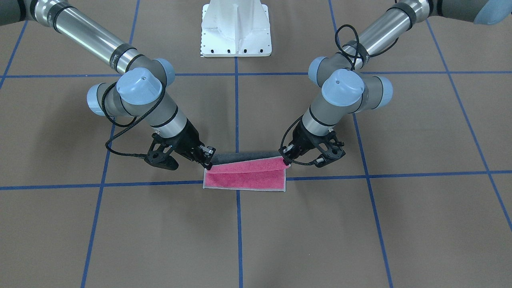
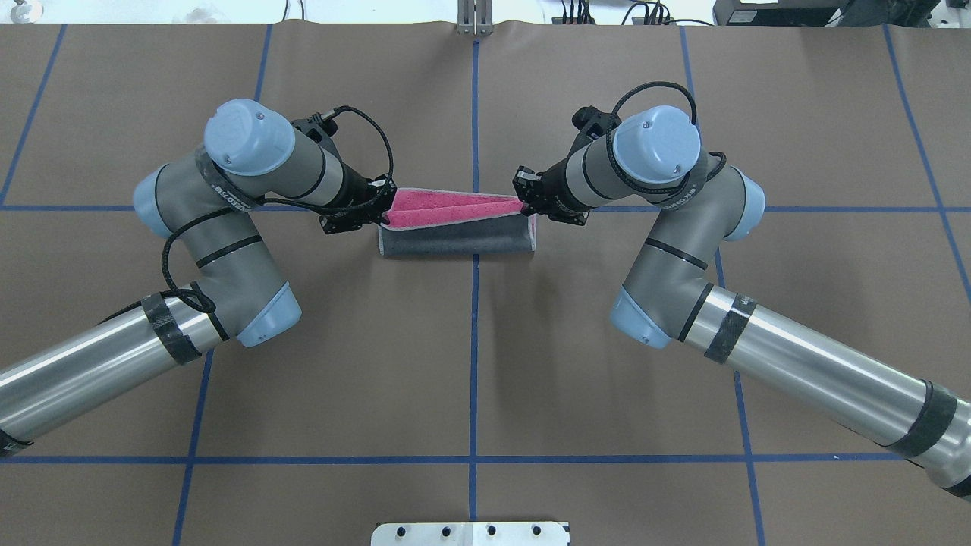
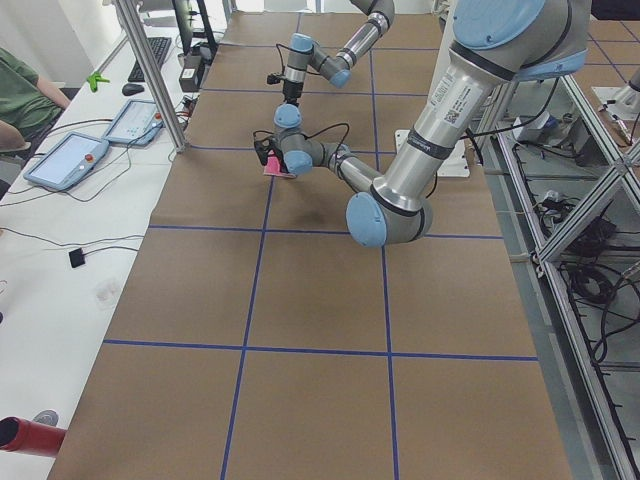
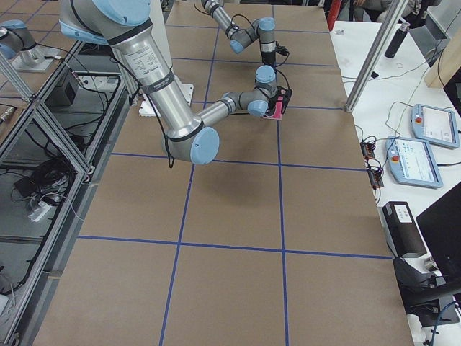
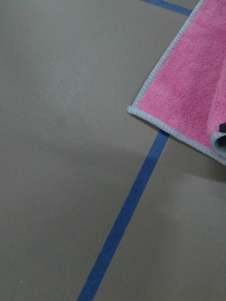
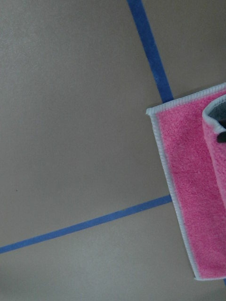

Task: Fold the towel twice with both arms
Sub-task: 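Lift the near edge with both grippers and fold it over the far edge, then lower the folded edge onto the far edge and open both grippers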

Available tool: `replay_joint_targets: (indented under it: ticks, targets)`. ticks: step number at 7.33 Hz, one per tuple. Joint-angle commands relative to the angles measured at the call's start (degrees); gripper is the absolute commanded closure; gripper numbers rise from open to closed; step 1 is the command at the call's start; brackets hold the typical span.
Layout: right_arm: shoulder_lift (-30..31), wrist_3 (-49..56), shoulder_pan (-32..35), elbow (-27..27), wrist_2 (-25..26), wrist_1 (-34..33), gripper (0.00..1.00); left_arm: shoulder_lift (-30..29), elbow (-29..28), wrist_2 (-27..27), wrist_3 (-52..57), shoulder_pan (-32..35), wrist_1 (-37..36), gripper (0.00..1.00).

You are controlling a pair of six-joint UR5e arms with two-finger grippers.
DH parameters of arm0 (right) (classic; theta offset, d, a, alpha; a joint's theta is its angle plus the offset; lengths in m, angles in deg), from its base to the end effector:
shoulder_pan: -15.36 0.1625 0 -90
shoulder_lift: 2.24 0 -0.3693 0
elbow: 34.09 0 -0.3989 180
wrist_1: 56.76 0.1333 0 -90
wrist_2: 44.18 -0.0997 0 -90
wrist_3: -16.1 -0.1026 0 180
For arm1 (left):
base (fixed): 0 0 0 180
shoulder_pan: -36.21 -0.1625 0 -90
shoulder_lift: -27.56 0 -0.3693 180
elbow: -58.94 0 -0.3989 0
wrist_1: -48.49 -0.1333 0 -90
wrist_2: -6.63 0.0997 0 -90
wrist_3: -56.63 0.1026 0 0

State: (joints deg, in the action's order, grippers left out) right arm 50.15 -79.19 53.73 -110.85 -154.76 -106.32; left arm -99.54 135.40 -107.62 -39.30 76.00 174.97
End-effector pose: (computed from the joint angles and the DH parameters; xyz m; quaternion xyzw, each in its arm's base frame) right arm -0.5026 -0.5220 0.2411 0.0055 -0.5484 0.2200 0.8067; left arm 0.4943 -0.5303 0.2579 -0.0315 0.5209 -0.2320 0.8209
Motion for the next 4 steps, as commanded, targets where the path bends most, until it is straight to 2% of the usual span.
replay_joint_targets:
  ticks: [1, 4]
  targets:
    - [-0.10, -0.07, 0.30, -0.06, 0.01, -0.02, 1.00, -1.14, -1.76, 0.00, -0.13, 0.03, 1.06, 1.00]
    - [-0.10, -0.07, 0.39, 0.03, 0.01, -0.02, 1.00, -1.84, -1.93, 0.09, -0.22, 0.20, 1.06, 1.00]
